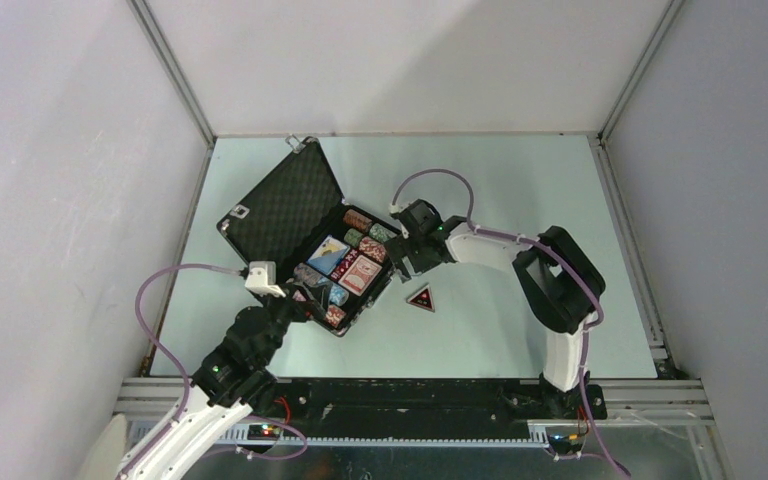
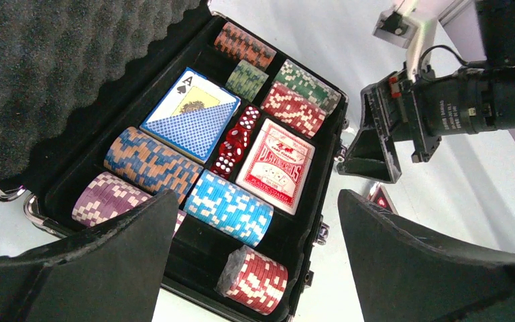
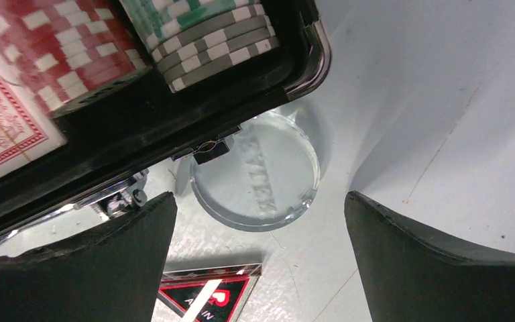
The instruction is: Pack up texas hold em set
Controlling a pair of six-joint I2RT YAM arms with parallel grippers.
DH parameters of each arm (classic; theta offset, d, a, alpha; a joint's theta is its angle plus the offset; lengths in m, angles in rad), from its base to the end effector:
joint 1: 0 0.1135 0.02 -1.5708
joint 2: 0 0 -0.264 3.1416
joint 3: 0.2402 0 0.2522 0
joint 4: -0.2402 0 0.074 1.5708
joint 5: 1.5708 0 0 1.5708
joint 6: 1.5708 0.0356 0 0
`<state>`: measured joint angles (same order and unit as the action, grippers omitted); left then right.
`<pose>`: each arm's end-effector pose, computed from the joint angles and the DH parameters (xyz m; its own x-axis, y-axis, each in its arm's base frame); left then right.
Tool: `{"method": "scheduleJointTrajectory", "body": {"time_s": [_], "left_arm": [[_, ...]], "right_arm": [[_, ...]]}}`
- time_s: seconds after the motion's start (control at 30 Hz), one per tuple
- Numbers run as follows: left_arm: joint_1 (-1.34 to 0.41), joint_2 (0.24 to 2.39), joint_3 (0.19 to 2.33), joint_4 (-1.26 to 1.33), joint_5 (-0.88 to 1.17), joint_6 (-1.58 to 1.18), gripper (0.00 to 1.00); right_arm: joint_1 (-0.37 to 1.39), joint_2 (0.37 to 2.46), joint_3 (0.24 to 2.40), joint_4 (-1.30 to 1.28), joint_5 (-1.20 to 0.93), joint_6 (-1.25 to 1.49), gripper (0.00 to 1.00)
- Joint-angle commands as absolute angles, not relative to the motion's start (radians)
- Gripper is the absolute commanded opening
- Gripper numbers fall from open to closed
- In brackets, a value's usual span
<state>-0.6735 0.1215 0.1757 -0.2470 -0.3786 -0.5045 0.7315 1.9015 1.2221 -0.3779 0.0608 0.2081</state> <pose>0.0898 -0.0548 0.1982 -0.2742 -0.3558 -0.8934 0.1867 0.8917 -0.4124 0.2900 0.2574 0.1605 -0.7674 -0.4117 -0.4916 -0.4967 0.8665 0.0497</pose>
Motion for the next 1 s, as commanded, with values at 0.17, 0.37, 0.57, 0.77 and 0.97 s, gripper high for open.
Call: {"method": "scheduleJointTrajectory", "body": {"time_s": [0.17,0.37,0.57,0.77,0.97], "left_arm": [[-0.667,0.119,0.170,-0.213,-0.374,-0.491,0.97],[-0.667,0.124,0.171,-0.211,-0.373,-0.492,0.97],[-0.667,0.127,0.173,-0.213,-0.371,-0.492,0.97],[-0.667,0.128,0.173,-0.212,-0.371,-0.492,0.97],[-0.667,0.128,0.173,-0.213,-0.371,-0.492,0.97]], "right_arm": [[0.746,1.982,1.313,-0.424,0.110,0.209,0.82],[0.746,2.012,1.344,-0.450,0.107,0.217,0.67],[0.743,2.007,1.345,-0.453,0.116,0.230,0.64],[0.730,2.003,1.345,-0.438,0.081,0.235,0.98],[0.727,2.015,1.346,-0.389,0.057,0.241,0.93]]}}
